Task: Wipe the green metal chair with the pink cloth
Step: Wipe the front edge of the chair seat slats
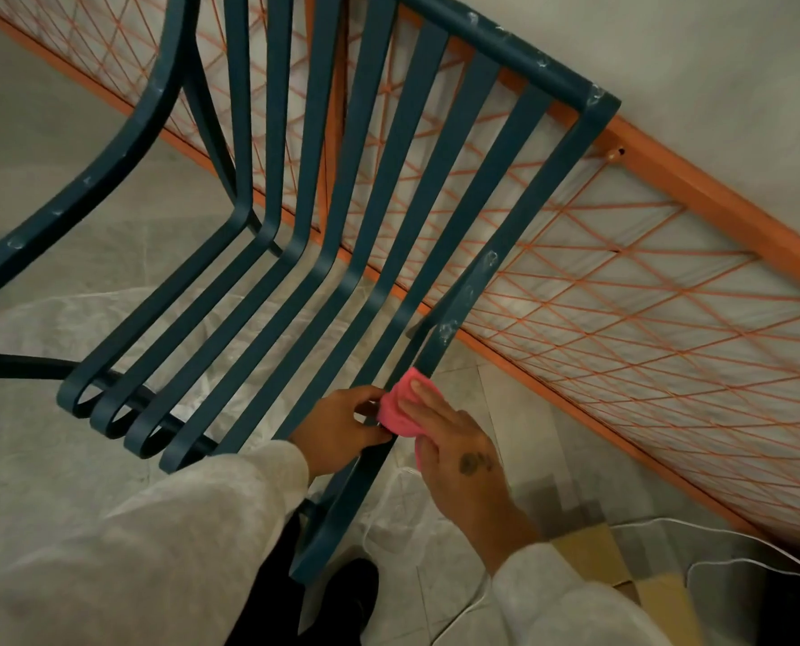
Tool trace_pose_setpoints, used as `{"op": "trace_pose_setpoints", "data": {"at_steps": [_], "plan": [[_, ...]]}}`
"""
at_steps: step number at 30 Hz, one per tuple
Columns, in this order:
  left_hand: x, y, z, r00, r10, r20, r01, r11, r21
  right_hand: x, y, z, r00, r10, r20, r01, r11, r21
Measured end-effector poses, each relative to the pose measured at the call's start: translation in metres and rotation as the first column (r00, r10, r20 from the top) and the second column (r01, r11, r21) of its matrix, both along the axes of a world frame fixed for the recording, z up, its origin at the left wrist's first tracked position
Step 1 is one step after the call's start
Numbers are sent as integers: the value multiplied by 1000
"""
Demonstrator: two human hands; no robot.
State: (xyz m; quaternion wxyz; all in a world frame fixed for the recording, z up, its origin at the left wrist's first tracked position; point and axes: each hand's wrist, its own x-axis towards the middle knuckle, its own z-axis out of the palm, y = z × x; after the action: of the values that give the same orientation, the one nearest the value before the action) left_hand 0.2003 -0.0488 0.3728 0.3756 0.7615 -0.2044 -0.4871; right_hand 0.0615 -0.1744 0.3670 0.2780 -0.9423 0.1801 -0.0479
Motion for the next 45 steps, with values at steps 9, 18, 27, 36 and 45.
{"op": "trace_pose_setpoints", "data": {"at_steps": [9, 18, 27, 36, 45], "plan": [[-6, 1, -2, 998, 64, -19, -64, 998, -3, 7, -12, -15, 999, -38, 25, 41, 994, -106], [-9, -1, -3, 995, 96, -34, -97, 995, -13, 2, -21, -5, 998, -31, 47, 30, 999, 22], [-18, -19, -10, 999, 7, 53, -7, 1000, -14, -4, -20, 6, 994, -107, 35, 94, 963, 253], [-7, -73, -14, 988, -48, 147, 50, 999, -9, 45, -86, 21, 980, -65, 188, 64, 998, 13], [-16, -70, -32, 962, 40, 271, 0, 989, -146, 19, -64, -14, 981, 157, 112, -132, 970, -203]]}}
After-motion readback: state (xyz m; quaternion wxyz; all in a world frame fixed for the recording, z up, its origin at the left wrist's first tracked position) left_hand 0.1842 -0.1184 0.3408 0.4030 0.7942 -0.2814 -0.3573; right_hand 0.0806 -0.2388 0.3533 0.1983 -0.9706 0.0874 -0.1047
